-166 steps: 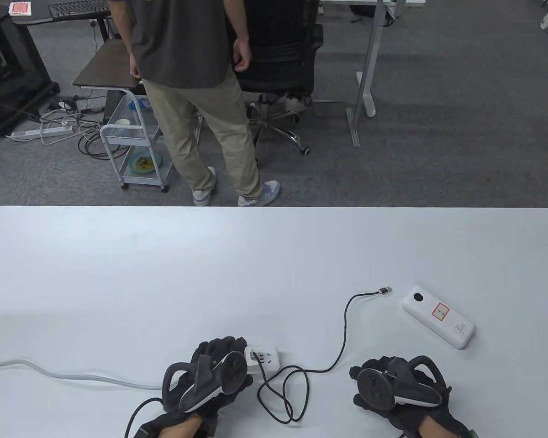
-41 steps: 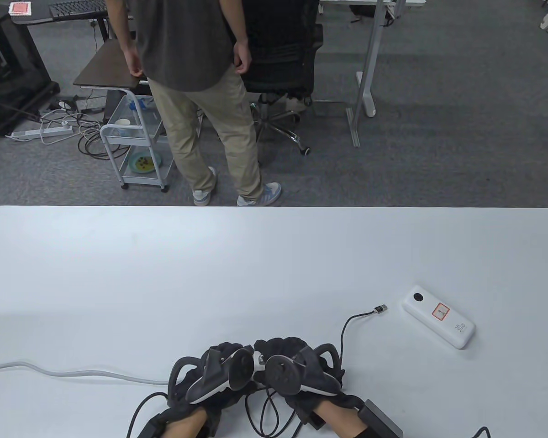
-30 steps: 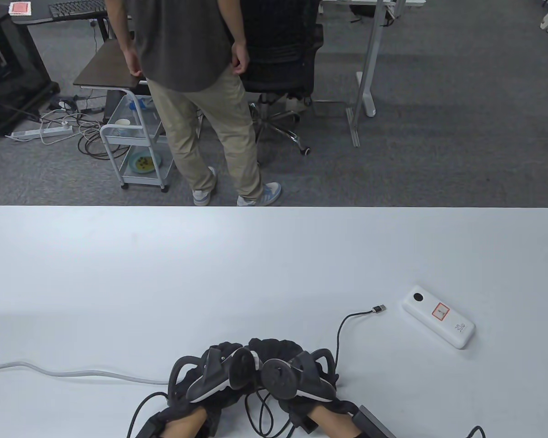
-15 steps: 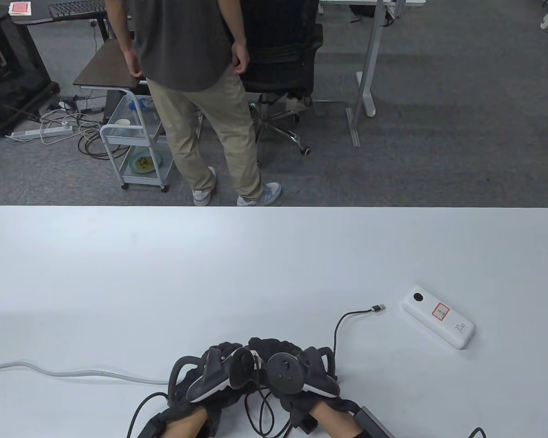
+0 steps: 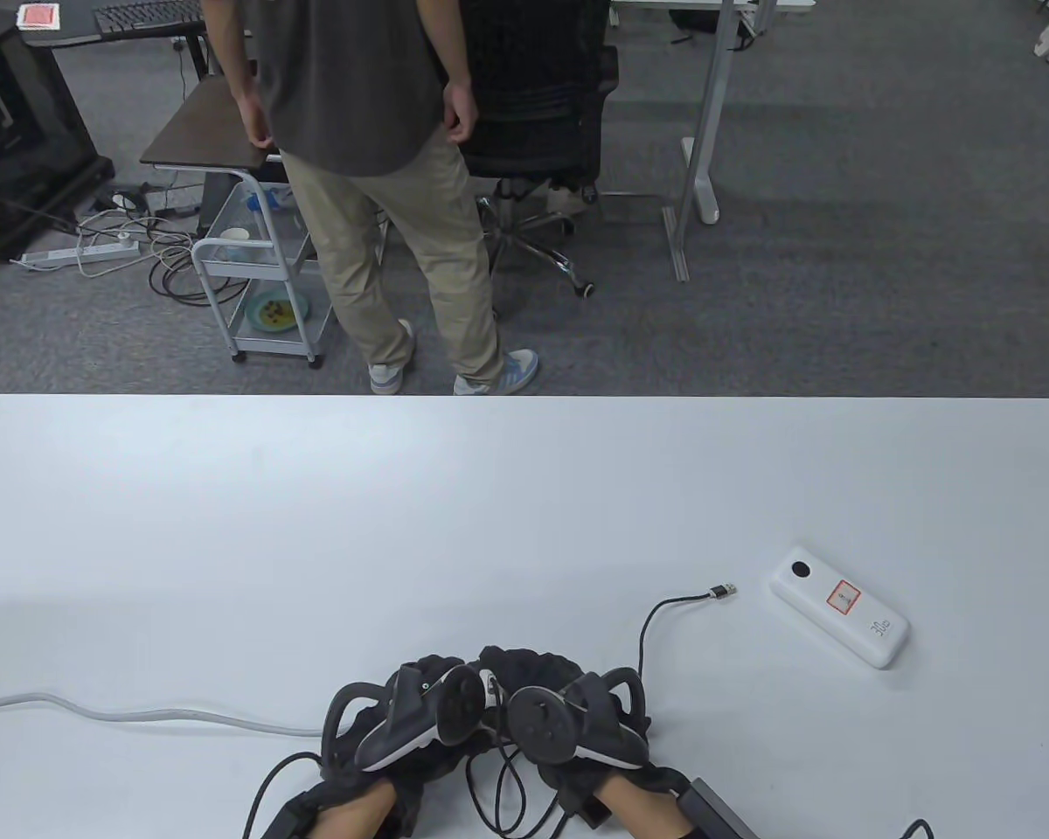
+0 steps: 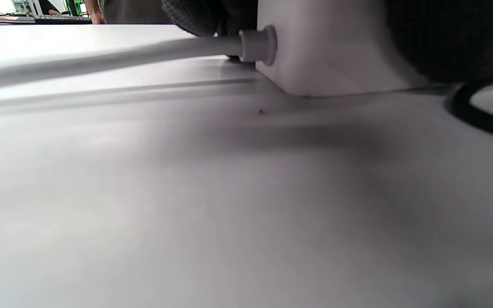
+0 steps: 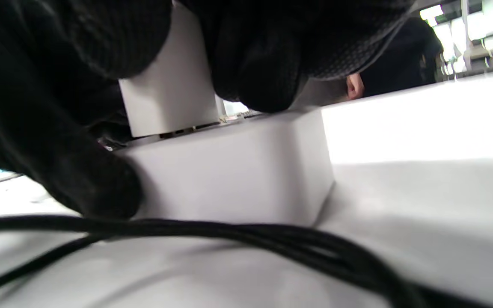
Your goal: Unplug the charger and disconnect the battery pack
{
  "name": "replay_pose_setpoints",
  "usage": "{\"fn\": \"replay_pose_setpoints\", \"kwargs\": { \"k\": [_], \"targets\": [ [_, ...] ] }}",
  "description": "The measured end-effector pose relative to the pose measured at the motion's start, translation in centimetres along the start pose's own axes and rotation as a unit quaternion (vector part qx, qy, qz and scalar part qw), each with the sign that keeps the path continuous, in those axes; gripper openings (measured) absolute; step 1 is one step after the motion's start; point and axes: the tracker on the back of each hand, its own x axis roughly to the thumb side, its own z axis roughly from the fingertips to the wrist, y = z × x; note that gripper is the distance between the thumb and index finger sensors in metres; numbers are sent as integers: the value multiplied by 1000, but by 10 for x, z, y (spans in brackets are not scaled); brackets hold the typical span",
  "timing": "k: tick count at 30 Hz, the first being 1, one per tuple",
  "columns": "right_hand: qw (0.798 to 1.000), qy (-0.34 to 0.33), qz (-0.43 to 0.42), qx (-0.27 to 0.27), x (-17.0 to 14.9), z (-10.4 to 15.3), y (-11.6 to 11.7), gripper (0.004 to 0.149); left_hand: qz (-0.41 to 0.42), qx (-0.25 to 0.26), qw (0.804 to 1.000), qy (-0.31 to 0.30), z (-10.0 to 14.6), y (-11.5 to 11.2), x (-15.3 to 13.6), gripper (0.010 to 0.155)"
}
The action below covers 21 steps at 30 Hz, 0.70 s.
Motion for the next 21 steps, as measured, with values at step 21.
{"fn": "replay_pose_setpoints", "kwargs": {
  "k": [21],
  "targets": [
    [999,-38,5,-38,2,5,-2,67,-1,-3,1000,2,0,0,1,79]
  ]
}}
